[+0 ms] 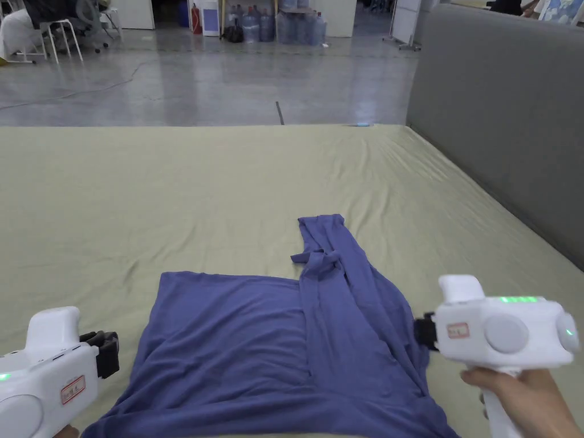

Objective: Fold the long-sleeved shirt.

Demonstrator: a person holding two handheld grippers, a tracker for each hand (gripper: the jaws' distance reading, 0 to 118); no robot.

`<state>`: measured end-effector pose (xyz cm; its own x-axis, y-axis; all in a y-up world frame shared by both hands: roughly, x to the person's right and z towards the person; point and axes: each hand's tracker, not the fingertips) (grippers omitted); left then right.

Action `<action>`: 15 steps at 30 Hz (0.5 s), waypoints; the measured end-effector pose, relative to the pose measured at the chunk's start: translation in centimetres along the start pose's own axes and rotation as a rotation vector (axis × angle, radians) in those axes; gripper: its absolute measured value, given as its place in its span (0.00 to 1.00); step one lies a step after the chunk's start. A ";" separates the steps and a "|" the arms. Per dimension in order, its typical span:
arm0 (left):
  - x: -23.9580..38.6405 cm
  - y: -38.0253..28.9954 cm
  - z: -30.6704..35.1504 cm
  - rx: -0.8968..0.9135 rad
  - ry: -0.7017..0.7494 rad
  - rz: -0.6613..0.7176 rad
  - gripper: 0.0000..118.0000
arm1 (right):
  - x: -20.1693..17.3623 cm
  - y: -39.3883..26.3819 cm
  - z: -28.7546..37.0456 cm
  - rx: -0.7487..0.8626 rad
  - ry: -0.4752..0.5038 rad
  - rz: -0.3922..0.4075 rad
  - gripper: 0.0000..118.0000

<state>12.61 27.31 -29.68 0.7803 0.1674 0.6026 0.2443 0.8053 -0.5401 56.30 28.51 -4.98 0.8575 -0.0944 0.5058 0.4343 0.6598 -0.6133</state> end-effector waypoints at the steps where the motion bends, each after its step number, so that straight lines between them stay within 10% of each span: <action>1: 0.4 0.5 -0.5 -0.004 -0.012 0.002 0.00 | -0.8 2.2 -1.4 0.005 0.013 0.016 0.02; 4: 0.7 2.2 -1.7 -0.018 -0.036 0.000 0.00 | -2.7 8.8 -7.2 -0.003 0.064 0.058 0.07; 5: 1.6 1.9 -3.1 -0.021 -0.039 -0.009 0.00 | -3.4 10.8 -9.4 -0.013 0.080 0.071 0.31; 6: 1.6 2.2 -3.6 -0.026 -0.041 -0.012 0.00 | -3.9 12.2 -11.5 -0.027 0.078 0.072 0.77; 7: 1.6 2.5 -4.1 -0.035 -0.045 -0.014 0.00 | -4.6 13.9 -14.1 -0.073 0.064 0.081 0.92; 15: 2.2 2.9 -8.9 -0.079 -0.031 0.008 0.00 | -5.7 18.2 -28.0 -0.236 -0.023 0.042 0.87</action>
<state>20.18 24.99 -35.18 0.7646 0.1921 0.6153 0.2840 0.7566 -0.5891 67.02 20.17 -36.08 0.8709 -0.0522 0.4886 0.4531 0.4700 -0.7575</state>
